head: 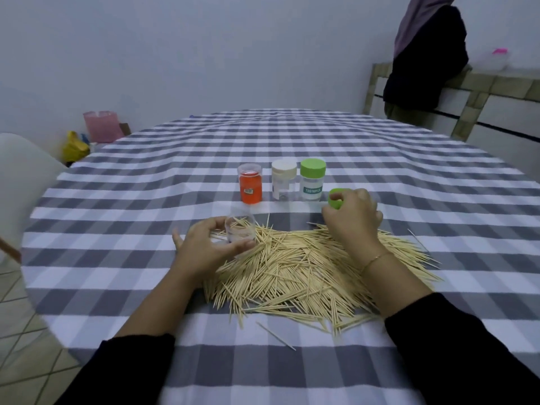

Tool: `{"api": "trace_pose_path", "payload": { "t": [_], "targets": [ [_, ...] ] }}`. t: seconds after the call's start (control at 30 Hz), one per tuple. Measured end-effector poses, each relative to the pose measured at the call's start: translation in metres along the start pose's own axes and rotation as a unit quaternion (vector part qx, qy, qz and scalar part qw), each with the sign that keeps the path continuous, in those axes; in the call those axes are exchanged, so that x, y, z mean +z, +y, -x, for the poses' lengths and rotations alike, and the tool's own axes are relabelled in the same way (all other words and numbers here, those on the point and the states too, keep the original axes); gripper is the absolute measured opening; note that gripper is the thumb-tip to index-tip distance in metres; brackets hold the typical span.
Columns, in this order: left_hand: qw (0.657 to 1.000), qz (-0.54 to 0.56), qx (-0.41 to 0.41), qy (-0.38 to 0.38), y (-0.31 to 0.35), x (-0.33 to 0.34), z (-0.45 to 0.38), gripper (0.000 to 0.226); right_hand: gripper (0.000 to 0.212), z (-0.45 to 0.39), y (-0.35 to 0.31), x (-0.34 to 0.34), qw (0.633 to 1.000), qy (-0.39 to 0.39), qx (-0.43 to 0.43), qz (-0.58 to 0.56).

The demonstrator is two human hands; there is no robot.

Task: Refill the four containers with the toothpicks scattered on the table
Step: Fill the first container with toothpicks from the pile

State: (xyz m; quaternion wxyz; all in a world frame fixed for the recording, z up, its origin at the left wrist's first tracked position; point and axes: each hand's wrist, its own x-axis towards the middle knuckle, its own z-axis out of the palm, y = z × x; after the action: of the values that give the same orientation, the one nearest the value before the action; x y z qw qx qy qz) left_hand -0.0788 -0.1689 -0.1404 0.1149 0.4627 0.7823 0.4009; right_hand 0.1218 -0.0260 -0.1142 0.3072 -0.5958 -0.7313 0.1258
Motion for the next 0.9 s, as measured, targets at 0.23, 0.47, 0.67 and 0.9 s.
{"api": "trace_pose_path", "payload": {
  "t": [0.23,0.47,0.67,0.9],
  "targets": [
    [1.000,-0.018,-0.016,0.001,-0.009,-0.029,-0.002,0.046,0.018,0.037,-0.046,-0.007,0.932,-0.278,-0.229,0.045],
    [0.979,-0.192,0.011,-0.072,-0.009,-0.037,0.007,0.039,0.029,0.049,-0.053,-0.003,0.881,-0.273,-0.364,0.129],
    [0.962,-0.254,0.015,-0.099,0.001,-0.019,0.007,0.051,0.042,0.051,-0.055,0.001,0.862,-0.255,-0.402,0.175],
    [0.957,-0.260,-0.015,-0.130,0.010,-0.014,0.003,0.032,0.026,0.049,-0.047,0.002,0.862,-0.191,-0.435,0.175]
  ]
}}
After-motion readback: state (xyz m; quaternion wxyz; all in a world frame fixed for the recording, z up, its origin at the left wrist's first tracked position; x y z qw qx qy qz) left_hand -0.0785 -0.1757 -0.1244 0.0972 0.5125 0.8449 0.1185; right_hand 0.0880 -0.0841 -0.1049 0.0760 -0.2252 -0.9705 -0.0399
